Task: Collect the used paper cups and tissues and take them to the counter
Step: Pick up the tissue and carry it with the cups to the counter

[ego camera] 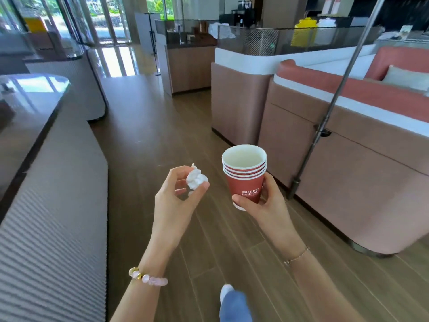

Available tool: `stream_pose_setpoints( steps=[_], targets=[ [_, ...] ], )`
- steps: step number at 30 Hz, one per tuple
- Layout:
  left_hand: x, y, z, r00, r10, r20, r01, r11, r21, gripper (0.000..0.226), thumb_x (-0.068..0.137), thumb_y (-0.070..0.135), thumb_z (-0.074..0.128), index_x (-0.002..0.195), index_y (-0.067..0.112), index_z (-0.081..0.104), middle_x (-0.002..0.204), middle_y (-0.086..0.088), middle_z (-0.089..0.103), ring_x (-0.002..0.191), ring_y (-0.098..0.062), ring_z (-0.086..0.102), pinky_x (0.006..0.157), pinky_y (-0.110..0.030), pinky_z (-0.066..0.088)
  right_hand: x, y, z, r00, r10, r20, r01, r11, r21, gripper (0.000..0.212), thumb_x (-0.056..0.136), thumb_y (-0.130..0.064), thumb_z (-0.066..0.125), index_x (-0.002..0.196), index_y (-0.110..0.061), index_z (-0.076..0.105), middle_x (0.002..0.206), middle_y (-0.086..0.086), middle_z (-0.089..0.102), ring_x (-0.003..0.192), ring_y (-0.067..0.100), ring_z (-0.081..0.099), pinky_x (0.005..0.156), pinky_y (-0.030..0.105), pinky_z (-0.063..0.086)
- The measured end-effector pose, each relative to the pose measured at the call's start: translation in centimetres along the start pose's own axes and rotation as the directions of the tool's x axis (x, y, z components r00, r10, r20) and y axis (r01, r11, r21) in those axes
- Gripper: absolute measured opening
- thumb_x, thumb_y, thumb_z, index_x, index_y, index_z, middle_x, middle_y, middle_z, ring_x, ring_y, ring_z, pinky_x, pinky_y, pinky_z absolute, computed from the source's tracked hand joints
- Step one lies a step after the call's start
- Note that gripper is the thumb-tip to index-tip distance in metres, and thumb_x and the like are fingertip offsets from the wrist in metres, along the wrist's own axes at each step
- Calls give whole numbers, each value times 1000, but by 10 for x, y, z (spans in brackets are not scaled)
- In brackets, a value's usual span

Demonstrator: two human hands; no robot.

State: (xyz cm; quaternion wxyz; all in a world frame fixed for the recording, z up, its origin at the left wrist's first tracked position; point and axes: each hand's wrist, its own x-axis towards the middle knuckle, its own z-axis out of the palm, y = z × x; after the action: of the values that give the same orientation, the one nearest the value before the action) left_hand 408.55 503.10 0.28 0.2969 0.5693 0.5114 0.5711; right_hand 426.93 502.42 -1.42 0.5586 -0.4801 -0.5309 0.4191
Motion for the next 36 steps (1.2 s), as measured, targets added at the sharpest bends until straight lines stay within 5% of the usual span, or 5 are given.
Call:
stream_pose_setpoints(
  steps=[5, 18, 36],
  targets=[
    [98, -43, 11, 997, -3, -83, 8, 998, 58, 23, 78, 30, 73, 96, 35, 60, 94, 25, 65, 88, -2, 62, 75, -13, 48, 119, 36, 27, 997, -6, 82, 3, 999, 40, 62, 72, -3, 79, 126, -17, 50, 112, -3, 66, 93, 0, 66, 69, 10, 50],
    [330, -126, 45, 981, -45, -190, 59, 996, 66, 22, 78, 28, 73, 95, 36, 60, 95, 22, 66, 87, -3, 63, 71, -9, 47, 378, 91, 78, 973, 17, 229, -35, 997, 75, 59, 73, -2, 78, 123, -19, 52, 108, -5, 67, 91, 0, 66, 69, 10, 51],
    [710, -270, 18, 983, -32, -180, 42, 998, 51, 21, 79, 28, 73, 92, 37, 60, 92, 24, 66, 84, 0, 62, 62, -6, 46, 739, 162, 238, 981, 28, 191, -43, 996, 74, 60, 69, -8, 82, 120, -23, 54, 103, -11, 69, 96, 6, 66, 71, 14, 52]
  ],
)
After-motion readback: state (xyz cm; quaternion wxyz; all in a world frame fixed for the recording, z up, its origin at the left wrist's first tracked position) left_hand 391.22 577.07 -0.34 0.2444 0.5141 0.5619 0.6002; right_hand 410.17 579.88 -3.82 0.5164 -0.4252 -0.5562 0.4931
